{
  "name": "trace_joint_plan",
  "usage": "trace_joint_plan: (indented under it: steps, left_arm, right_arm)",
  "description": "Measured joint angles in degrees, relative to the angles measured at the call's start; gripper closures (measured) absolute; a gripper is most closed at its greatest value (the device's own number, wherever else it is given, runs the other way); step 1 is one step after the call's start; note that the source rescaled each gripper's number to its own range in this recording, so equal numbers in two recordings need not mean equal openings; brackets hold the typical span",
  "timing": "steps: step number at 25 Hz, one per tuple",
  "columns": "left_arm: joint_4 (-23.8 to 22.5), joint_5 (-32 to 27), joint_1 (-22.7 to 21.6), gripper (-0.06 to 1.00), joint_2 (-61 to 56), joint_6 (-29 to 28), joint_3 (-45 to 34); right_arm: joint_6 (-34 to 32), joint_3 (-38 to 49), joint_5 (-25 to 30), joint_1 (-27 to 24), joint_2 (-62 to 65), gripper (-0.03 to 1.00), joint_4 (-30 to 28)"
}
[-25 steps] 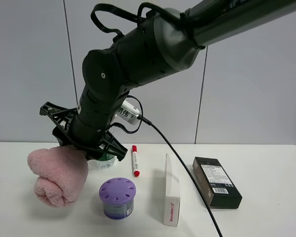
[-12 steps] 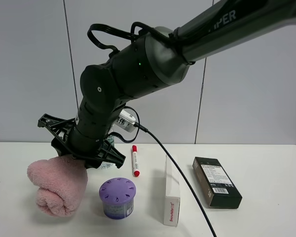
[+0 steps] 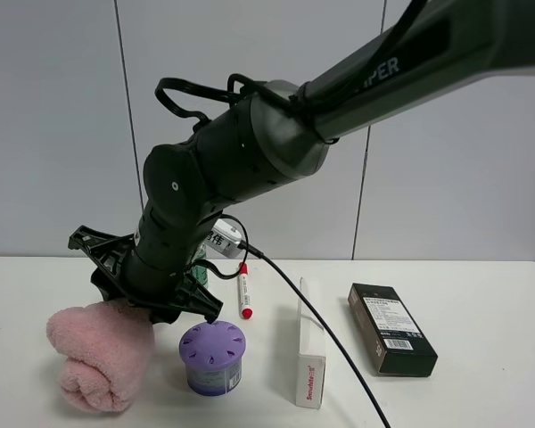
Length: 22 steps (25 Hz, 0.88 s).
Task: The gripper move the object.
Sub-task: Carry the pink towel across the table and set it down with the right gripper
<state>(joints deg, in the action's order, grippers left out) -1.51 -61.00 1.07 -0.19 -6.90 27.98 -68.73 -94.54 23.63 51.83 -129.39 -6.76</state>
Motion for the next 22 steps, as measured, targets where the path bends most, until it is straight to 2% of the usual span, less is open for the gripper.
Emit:
trace_joint_plan:
  steps: [4, 10, 22]
  left_arm:
    - [0.0, 0.0, 0.0, -0.06, 0.0, 0.0, 0.0]
    - [0.0, 0.0, 0.0, -0.06, 0.0, 0.0, 0.0]
    - [0.0, 0.0, 0.0, -0.06, 0.0, 0.0, 0.0]
  right_arm:
    - [0.8, 0.0, -1.7, 0.0, -0.4, 0.97, 0.0]
    - [6.8, 0.0, -2.4, 0.0, -0.4, 0.97, 0.0]
    - [6.9, 0.0, -1.3, 0.0, -0.4, 0.97, 0.0]
